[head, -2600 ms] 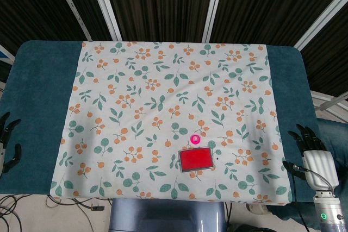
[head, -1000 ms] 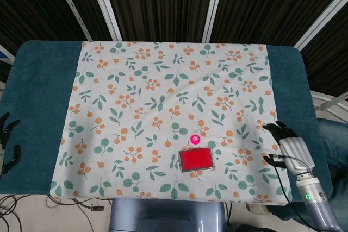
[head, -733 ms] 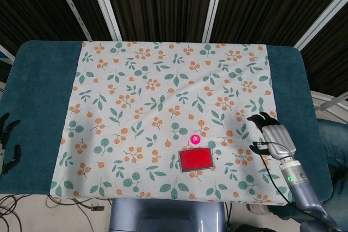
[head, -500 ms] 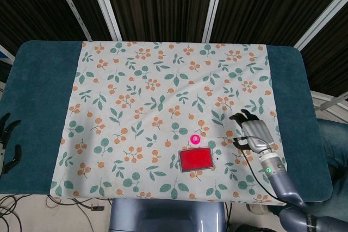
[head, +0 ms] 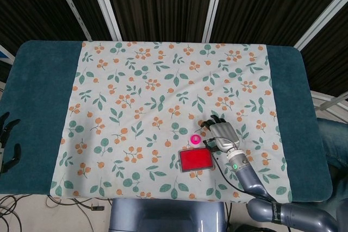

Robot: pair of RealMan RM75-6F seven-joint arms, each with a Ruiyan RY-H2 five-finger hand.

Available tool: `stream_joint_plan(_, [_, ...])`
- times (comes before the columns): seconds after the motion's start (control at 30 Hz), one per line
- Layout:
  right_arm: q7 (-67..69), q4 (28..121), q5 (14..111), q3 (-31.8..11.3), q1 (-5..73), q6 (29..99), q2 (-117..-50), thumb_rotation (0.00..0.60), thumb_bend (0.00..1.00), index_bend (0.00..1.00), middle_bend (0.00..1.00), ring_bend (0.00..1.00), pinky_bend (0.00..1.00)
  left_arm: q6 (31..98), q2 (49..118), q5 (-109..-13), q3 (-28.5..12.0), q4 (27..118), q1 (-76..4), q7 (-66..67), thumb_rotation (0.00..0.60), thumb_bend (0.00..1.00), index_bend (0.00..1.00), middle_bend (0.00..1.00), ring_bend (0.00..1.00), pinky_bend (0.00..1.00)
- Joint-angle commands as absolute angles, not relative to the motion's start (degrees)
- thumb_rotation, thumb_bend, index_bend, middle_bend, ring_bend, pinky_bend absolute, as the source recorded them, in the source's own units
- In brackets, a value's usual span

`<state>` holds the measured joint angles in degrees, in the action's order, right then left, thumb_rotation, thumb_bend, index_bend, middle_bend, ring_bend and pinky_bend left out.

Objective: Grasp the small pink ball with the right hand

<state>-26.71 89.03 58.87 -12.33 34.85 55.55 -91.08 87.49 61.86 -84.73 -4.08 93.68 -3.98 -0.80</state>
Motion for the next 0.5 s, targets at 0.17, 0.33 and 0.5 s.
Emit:
stream_joint_plan(0.17, [-27.46, 87.37, 58.29, -10.96, 35.84, 56.13, -93.63, 0.600, 0.27, 0.32, 0.32, 0.14, 0.22, 87.42, 61.81, -84.84, -4.00, 93.95, -4.00, -0.84, 0.600, 0.55, 0.15, 0.00, 0.06, 0.04])
stream_joint_plan(0.33, [-27.84, 85.62, 58.78, -10.01, 36.00, 57.31, -95.48, 0.600, 0.27, 0.33, 0.34, 0.14, 0.23, 87.02, 61.76, -84.57, -4.01, 94.06, -4.13, -0.92, 0.600, 0.55, 0.15, 0.00, 0.06, 0.04])
stream_joint_plan(0.5, [-27.46, 83.91, 59.61, -9.73, 36.17, 58.37, -97.40, 0.600, 0.27, 0.36, 0.37, 0.15, 0.23, 87.01, 61.82, -84.68, -3.93, 93.84, -4.13, -0.94, 0.600, 0.55, 0.15, 0.00, 0.06, 0.04])
